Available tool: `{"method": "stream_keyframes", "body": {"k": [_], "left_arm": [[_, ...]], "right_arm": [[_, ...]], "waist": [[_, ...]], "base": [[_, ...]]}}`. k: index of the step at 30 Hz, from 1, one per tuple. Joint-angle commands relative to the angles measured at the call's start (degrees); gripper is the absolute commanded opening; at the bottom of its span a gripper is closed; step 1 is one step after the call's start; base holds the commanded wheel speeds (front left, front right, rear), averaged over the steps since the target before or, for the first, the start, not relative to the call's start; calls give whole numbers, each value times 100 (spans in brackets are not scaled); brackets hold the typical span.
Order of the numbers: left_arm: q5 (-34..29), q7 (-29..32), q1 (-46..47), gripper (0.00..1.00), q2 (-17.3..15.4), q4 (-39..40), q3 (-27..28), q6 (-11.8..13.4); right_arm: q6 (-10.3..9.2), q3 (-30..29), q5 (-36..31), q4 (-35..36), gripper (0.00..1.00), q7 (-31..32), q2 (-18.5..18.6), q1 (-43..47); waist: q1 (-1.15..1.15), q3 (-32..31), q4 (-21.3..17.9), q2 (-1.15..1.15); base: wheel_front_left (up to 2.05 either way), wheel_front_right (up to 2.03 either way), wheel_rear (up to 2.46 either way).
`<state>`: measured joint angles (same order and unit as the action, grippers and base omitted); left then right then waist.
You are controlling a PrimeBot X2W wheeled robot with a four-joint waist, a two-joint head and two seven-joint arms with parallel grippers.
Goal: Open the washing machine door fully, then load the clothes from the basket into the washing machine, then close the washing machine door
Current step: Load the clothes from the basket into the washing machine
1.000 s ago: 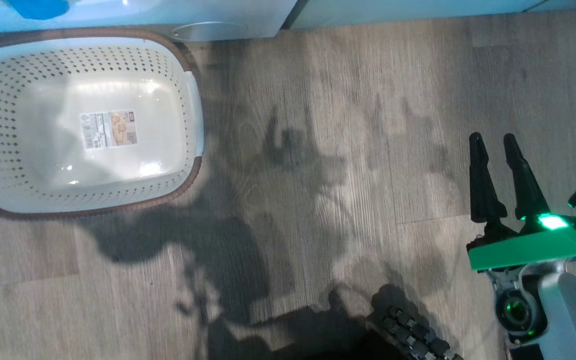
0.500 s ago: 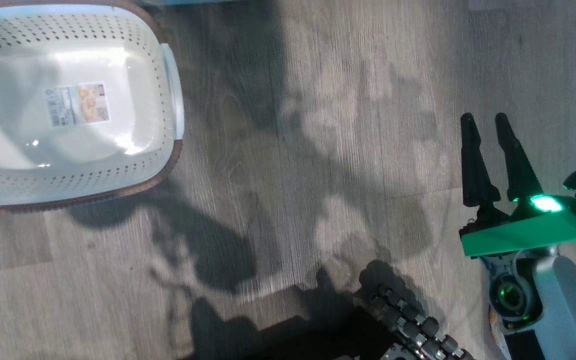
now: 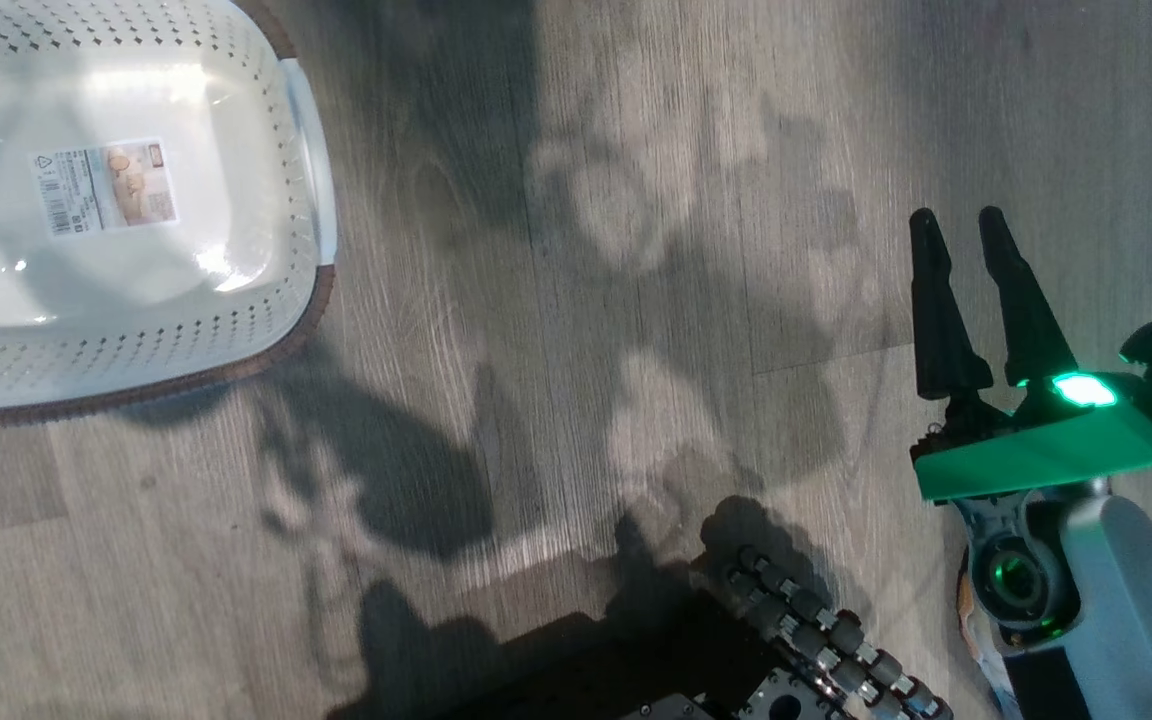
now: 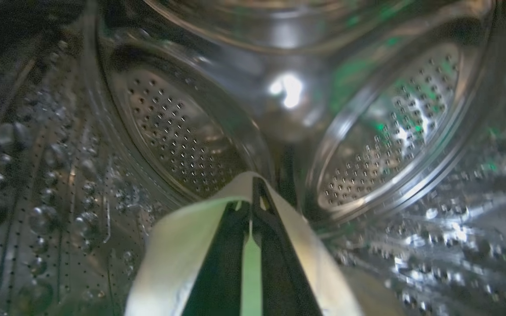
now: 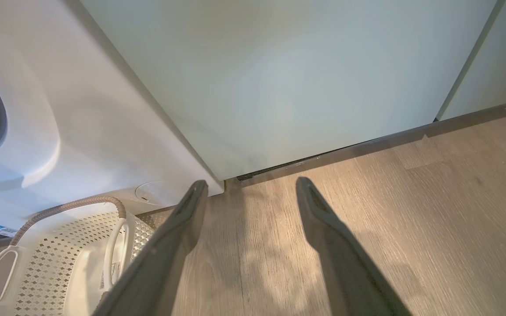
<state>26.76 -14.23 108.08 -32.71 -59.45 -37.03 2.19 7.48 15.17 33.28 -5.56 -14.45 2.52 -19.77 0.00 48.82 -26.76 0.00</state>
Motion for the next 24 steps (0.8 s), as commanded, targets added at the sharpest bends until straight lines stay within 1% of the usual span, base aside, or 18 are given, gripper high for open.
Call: {"method": "stream_keyframes", "body": {"k": [1,5,7,12,13,15,20,23,24], "left_arm": [[-33,-37,291,0,-86,175,112,60],[-31,-71,367,0,-36,450,311,269],[-66,-73,325,0,-71,743,458,381],[-182,-75,59,0,-144,1378,813,554],[-176,-75,-4,0,-140,1417,878,563],[-206,-75,-161,0,-126,1321,901,493],[-171,16,-339,0,-44,747,773,264],[-195,172,-321,40,7,457,641,89],[-192,240,-319,47,31,366,602,20]], "right_arm": [[1,85,40,138,100,-55,36,96],[1,91,53,139,100,-55,36,87],[1,102,65,143,100,-55,36,72],[1,121,66,130,100,-55,36,50],[1,121,62,125,100,-55,36,50],[1,118,51,113,100,-55,36,61],[1,121,31,99,100,-55,36,69],[1,109,16,91,100,-55,36,72],[1,104,9,87,100,-55,36,74]], "waist": [[0,8,-1,0],[0,50,-1,0],[0,78,-10,0],[0,110,-9,0],[0,108,-3,0],[0,95,11,0],[0,73,26,0],[0,60,42,0],[0,52,50,0]], "base": [[0,0,0],[0,0,0],[0,0,0],[0,0,0],[0,0,0],[0,0,0],[0,0,0],[0,0,0],[0,0,0]]}}
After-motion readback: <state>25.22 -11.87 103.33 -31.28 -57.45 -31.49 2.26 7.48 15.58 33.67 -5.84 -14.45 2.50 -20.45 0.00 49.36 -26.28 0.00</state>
